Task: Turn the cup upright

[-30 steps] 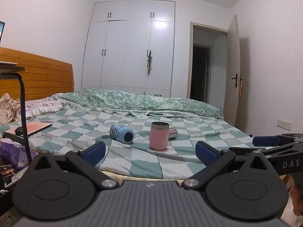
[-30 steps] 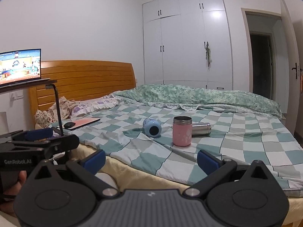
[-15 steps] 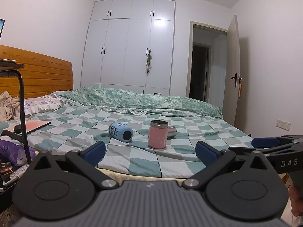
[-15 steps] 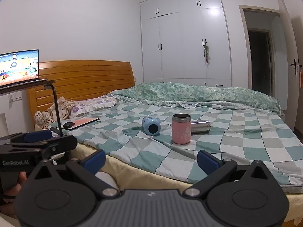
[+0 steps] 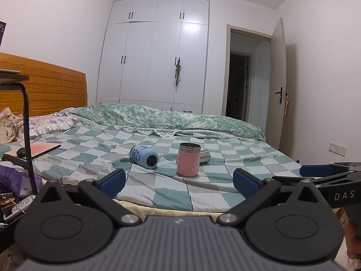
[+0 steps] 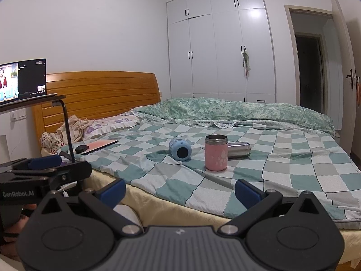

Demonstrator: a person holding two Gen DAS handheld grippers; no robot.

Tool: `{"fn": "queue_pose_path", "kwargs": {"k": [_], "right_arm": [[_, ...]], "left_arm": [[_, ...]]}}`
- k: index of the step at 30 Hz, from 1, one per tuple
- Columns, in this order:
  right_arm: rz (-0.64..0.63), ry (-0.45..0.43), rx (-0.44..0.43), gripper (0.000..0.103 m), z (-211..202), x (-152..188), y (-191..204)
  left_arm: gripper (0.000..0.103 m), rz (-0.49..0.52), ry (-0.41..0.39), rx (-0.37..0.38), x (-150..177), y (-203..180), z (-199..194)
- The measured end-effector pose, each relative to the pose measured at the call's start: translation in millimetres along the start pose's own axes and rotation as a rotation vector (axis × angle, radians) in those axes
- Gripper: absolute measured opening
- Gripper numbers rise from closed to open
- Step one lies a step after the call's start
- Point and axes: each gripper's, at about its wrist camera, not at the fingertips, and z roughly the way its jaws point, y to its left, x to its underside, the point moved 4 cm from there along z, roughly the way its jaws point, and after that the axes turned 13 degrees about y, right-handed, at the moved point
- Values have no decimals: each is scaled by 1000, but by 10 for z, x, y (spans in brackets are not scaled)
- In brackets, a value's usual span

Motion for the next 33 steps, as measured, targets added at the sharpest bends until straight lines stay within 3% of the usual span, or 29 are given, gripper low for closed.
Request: {"fn": "queue_pose_path", "kwargs": {"k": [33], "right_arm": [[8,8,0,103,23,46,-5]], "left_arm": [[103,-9,10,-1,13,-2,27]]}}
